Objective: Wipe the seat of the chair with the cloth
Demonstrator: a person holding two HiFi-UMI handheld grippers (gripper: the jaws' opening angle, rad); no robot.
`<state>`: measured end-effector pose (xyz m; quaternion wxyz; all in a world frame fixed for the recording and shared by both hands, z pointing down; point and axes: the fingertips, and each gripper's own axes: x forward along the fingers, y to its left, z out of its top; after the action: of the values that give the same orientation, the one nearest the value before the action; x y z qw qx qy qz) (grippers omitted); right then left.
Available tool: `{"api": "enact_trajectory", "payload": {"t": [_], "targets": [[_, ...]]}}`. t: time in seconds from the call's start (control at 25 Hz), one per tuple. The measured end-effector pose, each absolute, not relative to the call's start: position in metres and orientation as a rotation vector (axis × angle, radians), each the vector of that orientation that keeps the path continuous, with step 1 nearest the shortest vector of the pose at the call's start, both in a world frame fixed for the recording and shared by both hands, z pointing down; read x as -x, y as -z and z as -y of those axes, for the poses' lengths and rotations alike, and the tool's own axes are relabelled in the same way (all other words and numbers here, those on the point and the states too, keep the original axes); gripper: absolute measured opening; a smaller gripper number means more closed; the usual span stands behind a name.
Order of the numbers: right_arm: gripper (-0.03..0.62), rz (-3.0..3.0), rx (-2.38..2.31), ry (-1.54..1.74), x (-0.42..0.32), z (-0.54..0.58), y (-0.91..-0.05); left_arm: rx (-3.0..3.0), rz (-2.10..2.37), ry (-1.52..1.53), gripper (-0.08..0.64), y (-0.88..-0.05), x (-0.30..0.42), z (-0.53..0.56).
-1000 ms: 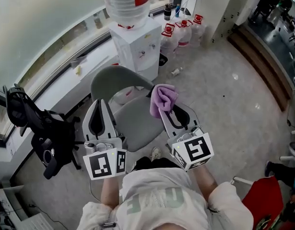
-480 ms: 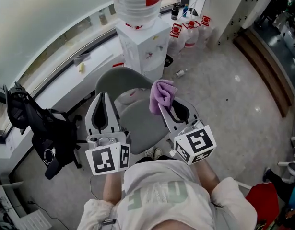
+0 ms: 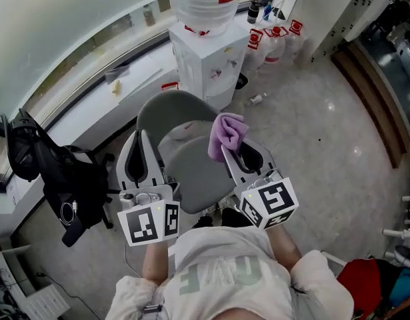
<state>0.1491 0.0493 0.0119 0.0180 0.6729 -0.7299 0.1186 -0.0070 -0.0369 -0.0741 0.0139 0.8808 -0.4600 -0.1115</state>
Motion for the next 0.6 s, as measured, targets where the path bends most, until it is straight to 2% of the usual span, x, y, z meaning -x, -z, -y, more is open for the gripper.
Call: {"api": "enact_trajectory", "payload": {"t": [0.4,0.6], "targets": [[0.092,2.383,-1.864,-0.462,-0.153,-0.008,-0.032,-2.645,1.609,0.257,0.012,0.042,0.021,0.044],[0.092,2.411,-1.632,-0.582,-0.119,0.041,-0.115,-2.535,1.741,0.173,0.012,-0.034,0.060,0.065]]}}
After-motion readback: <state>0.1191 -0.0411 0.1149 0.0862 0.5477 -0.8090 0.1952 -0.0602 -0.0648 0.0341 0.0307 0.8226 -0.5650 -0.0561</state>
